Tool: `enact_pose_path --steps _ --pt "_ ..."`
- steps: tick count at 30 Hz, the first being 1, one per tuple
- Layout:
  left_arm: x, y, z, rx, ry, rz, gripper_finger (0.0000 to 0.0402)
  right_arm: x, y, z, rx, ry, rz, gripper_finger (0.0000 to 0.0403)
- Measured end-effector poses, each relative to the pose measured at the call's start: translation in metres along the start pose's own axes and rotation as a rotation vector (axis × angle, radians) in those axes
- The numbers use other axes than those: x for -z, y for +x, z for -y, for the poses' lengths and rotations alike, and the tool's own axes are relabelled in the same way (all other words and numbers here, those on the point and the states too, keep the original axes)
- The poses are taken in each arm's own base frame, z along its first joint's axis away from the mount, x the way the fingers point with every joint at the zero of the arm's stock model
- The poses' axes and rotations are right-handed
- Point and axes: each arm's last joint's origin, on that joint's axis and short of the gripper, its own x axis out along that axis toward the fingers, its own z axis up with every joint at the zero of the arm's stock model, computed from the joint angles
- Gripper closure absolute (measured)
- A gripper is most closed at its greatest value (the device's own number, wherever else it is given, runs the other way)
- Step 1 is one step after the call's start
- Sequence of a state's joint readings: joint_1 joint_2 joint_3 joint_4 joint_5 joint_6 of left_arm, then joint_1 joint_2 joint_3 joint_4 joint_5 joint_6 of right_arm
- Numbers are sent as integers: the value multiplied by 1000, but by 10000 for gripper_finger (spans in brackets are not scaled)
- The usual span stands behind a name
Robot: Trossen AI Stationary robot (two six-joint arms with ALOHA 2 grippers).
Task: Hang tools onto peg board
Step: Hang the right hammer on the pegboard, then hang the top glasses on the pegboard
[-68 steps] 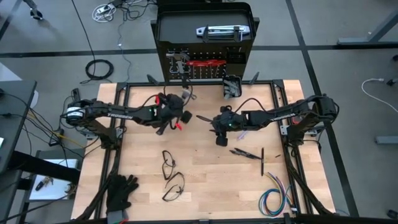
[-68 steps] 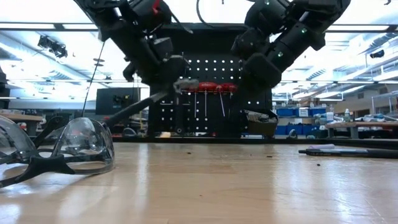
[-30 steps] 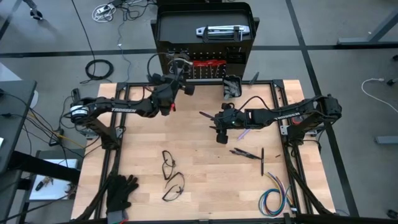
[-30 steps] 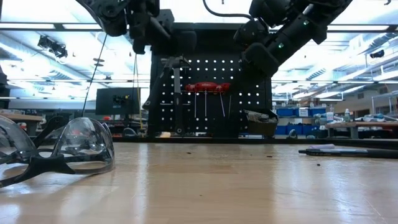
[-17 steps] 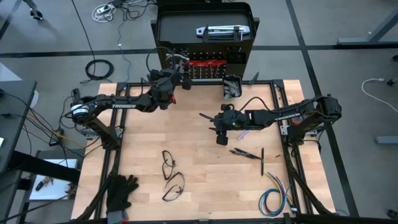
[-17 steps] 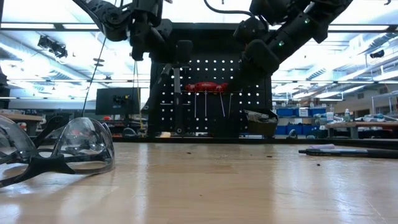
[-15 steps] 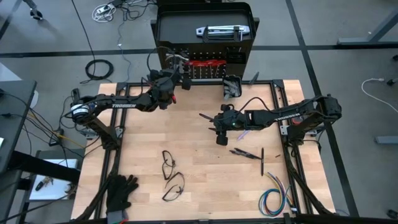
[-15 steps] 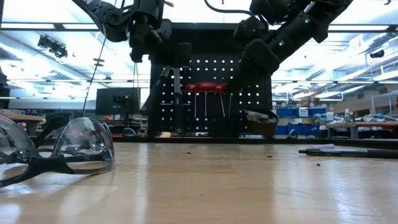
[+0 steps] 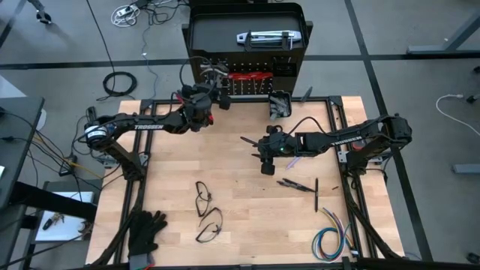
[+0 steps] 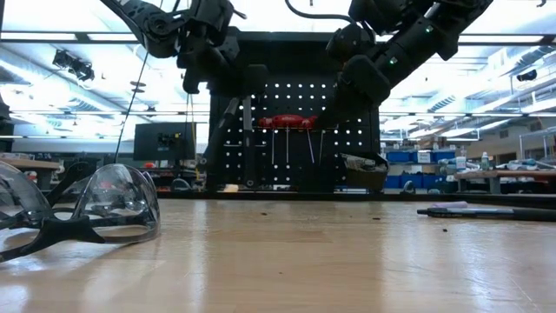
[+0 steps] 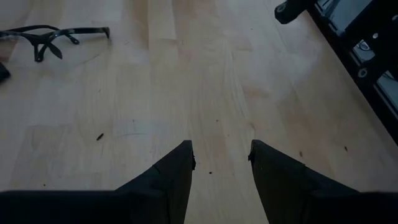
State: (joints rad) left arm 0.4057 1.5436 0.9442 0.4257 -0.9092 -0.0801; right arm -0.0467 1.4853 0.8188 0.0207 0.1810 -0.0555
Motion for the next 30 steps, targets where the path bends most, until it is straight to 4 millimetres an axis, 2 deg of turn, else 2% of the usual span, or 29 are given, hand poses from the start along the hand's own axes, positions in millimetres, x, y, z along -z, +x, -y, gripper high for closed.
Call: enact_pose_path --steps 7,12,20,26,30 --pt "4 0 -1 -32 44 -21 227 0 0 0 0 0 -1 233" --pt "7 0 -2 -41 79 -45 177 0 0 0 0 0 -2 233" --pt "16 -5 -6 36 111 -154 162 4 0 0 0 -1 -38 233" --pt "2 -19 -21 84 109 -202 161 13 1 0 0 -7 -63 233" --pt "-8 -33 -32 222 115 -258 161 26 4 4 70 -11 -73 233"
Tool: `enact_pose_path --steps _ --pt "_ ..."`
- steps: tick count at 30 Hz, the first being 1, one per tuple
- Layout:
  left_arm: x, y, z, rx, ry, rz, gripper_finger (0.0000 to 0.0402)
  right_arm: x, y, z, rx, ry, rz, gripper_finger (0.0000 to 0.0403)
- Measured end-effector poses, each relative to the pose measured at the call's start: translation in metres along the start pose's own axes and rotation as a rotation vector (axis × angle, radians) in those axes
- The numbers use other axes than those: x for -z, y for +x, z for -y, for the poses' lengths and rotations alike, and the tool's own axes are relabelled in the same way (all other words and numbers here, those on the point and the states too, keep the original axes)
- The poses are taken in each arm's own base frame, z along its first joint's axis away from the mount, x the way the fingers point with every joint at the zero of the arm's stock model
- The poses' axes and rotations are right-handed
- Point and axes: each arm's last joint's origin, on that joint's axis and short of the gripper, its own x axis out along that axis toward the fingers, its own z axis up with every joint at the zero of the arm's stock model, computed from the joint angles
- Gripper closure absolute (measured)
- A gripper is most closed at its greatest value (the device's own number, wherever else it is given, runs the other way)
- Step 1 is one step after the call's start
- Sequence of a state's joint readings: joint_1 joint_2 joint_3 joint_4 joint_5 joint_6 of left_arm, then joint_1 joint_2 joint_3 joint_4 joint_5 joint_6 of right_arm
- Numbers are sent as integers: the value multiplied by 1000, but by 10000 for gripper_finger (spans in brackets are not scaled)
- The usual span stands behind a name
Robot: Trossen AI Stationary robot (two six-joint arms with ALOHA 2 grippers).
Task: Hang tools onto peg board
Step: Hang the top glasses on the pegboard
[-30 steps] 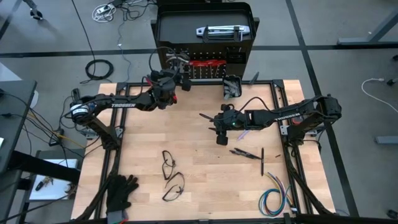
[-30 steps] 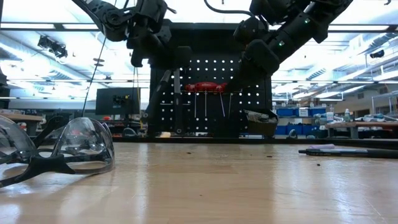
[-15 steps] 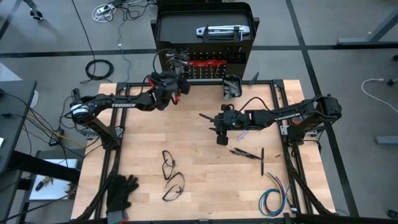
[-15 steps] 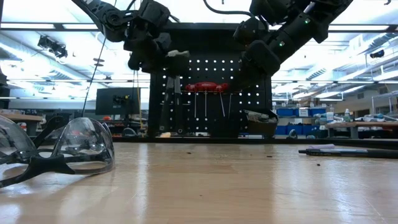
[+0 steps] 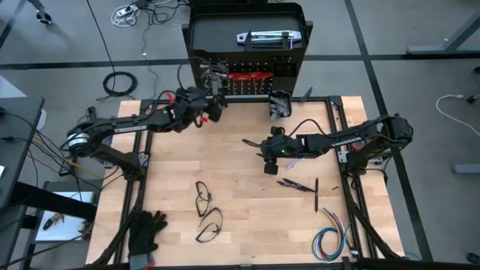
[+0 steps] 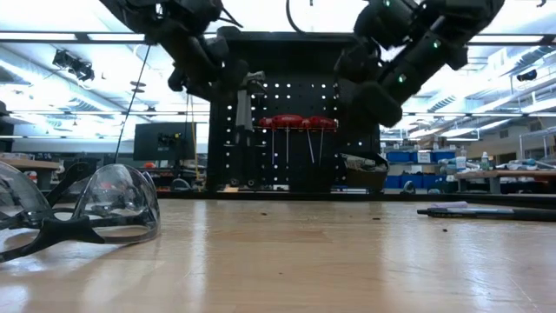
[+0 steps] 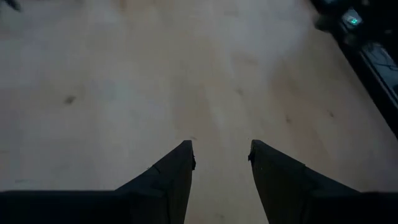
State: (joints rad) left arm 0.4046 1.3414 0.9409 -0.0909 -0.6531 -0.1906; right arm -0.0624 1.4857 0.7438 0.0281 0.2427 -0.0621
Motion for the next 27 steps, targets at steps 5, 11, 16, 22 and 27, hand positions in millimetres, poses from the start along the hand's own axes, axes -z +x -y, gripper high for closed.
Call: enact_pose_path --steps 5,11,16,22,27 --pt "7 -10 2 218 52 -119 161 14 4 4 15 21 27 233" --pt "18 -10 12 309 123 -191 161 15 5 3 10 87 57 233" --pt "27 -2 24 352 144 -223 161 4 3 2 -77 226 166 233" --pt "30 -4 49 449 194 -126 169 -4 -1 -7 -123 464 238 239" --pt "28 -35 71 572 262 30 197 -3 -10 -37 -26 475 230 258"
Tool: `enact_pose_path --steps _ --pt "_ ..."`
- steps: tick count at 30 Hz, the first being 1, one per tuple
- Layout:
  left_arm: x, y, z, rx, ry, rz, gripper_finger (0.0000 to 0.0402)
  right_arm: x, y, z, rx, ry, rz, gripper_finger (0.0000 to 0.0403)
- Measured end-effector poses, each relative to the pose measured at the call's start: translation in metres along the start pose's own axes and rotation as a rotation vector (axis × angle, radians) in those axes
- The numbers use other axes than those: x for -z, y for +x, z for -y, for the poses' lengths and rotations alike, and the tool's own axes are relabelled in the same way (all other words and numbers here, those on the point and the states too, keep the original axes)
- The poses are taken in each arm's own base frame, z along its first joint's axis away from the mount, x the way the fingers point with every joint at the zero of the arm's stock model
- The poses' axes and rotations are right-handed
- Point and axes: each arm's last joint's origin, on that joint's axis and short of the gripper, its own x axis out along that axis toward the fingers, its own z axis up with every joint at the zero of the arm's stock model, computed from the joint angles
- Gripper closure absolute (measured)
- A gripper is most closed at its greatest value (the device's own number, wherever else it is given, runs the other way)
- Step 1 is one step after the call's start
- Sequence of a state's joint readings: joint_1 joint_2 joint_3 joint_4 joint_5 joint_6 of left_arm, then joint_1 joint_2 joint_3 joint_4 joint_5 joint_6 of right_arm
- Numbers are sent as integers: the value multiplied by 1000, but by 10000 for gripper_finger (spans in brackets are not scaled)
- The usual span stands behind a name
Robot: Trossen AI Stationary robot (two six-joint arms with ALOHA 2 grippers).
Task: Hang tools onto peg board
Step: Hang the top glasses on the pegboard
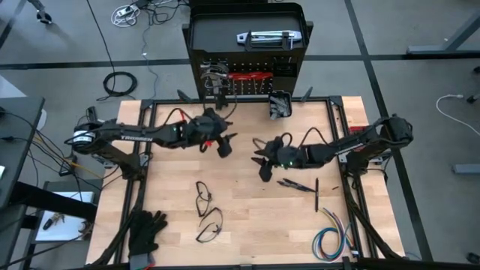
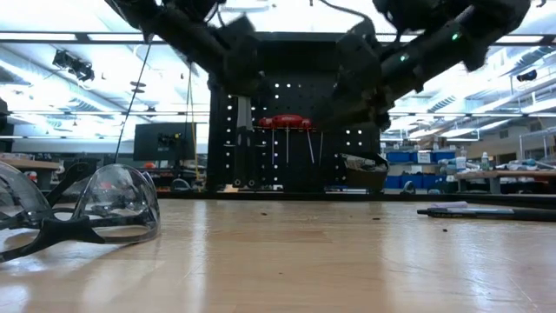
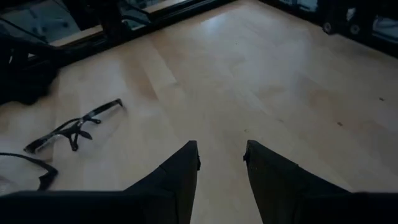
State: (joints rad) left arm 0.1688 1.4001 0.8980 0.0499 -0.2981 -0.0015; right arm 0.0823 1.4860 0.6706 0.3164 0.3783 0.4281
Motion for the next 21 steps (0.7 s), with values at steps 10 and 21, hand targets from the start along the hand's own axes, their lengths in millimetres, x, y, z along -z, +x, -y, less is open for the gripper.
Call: enact_pose_path --steps 10,21 --pt "9 -20 49 153 99 -43 213 -6 -18 -44 17 -47 -26 265" --pt "2 -34 75 143 138 71 213 10 -10 -56 41 14 -72 263"
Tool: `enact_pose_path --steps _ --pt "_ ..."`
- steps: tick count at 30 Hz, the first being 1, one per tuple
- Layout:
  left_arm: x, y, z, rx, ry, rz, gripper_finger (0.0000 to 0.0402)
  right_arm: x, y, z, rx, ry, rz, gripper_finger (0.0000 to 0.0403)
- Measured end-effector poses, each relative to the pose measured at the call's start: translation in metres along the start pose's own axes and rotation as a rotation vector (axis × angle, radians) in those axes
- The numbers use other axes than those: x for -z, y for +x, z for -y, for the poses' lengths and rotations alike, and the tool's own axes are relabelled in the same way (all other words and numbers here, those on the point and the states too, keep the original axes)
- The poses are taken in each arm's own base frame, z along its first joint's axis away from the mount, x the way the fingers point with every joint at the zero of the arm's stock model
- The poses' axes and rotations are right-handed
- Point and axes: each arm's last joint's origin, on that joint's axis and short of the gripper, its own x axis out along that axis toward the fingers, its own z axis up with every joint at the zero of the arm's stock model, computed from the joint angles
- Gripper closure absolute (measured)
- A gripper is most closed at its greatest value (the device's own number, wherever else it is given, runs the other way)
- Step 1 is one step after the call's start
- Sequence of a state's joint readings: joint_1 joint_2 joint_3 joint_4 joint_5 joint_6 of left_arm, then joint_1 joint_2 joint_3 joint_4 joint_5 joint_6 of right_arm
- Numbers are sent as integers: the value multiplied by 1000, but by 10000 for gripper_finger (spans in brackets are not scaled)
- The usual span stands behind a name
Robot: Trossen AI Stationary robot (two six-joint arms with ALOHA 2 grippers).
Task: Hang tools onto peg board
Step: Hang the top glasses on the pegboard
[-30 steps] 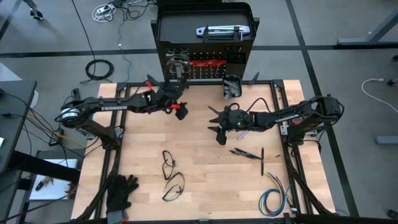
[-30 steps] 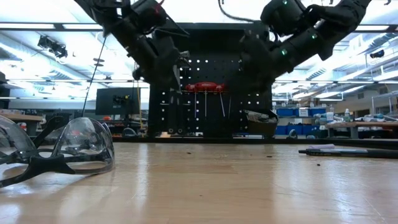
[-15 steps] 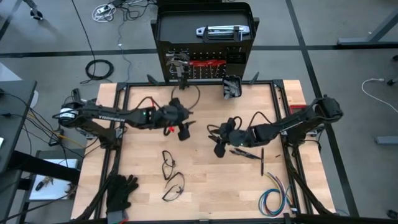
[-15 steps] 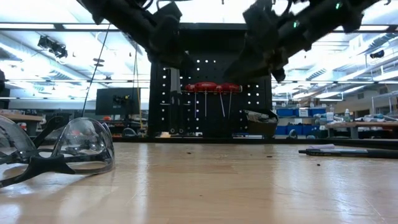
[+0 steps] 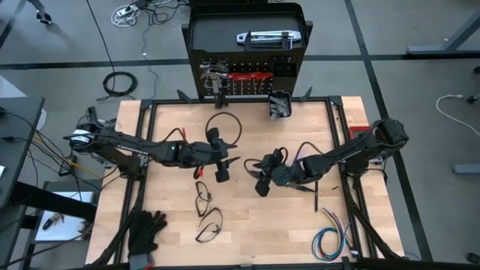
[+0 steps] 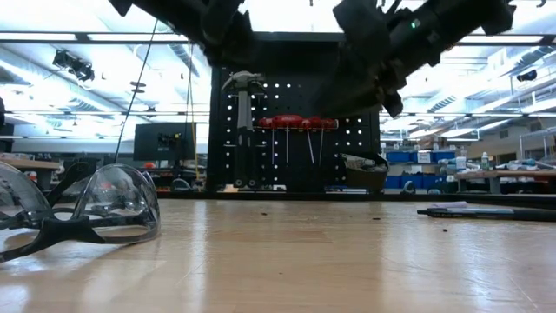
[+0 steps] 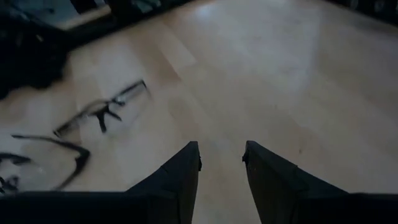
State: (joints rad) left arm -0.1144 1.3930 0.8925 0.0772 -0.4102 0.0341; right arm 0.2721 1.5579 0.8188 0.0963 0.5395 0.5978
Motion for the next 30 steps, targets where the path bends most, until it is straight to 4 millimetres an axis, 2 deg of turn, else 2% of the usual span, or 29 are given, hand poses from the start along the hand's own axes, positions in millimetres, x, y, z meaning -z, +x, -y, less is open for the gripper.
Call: enact_pose_path --steps 4,8,16,20,28,30 --pt "-4 -2 5 4 32 38 213 15 13 -1 30 -11 -40 263" --pt "2 -5 10 -26 53 -22 213 16 16 -3 -4 -9 -48 263" --pt "35 -27 32 11 -16 -333 213 21 3 -16 -56 -63 -33 263" --pt "49 -37 38 50 -177 -497 214 20 1 -19 -22 -65 16 264" --pt "52 -43 49 312 -555 -731 214 16 1 -22 -48 -98 52 265" --pt "54 -45 51 312 -610 -778 214 15 1 -22 -52 -103 60 265"
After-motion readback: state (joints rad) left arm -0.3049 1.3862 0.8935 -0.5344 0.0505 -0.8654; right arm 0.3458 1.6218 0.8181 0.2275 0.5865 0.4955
